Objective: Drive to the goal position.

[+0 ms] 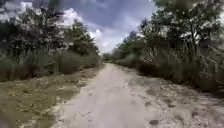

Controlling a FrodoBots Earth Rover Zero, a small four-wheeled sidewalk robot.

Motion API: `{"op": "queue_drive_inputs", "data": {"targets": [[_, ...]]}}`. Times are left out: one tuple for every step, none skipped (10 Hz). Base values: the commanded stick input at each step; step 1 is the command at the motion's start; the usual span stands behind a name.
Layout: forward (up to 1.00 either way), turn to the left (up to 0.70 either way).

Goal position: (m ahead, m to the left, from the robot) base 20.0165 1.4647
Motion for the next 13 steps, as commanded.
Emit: {"op": "queue_drive_inputs", "data": {"targets": [[0.85,0.00],[0.85,0.00],[0.85,0.00],[0.85,0.00],[0.85,0.00],[0.85,0.00],[0.85,0.00],[0.85,0.00],[0.85,0.00],[0.85,0.00],[0.85,0.00],[0.85,0.00],[0.85,0.00]]}}
